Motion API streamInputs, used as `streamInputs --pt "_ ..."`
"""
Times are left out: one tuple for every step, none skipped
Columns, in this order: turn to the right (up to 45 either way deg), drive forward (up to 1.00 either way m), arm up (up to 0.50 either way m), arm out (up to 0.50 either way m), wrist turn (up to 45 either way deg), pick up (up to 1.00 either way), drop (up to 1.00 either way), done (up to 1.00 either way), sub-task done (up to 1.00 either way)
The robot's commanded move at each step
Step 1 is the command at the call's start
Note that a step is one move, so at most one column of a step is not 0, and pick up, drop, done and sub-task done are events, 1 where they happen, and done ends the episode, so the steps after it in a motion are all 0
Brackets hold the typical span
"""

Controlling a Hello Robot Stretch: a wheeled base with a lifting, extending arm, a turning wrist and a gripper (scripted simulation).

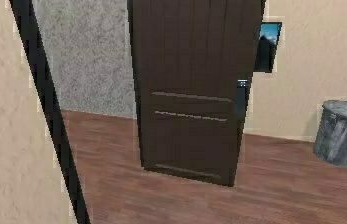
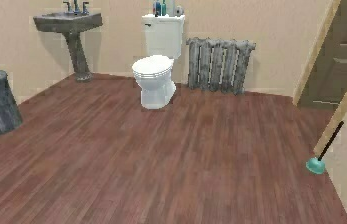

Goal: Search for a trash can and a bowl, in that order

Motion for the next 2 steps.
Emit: streamInputs --pt "15.0 0.0 0.0 0.0 0.0 0.0 0.0 0.0 0.0" --pt "0.0 0.9 0.0 0.0 0.0 0.0 0.0 0.0 0.0"
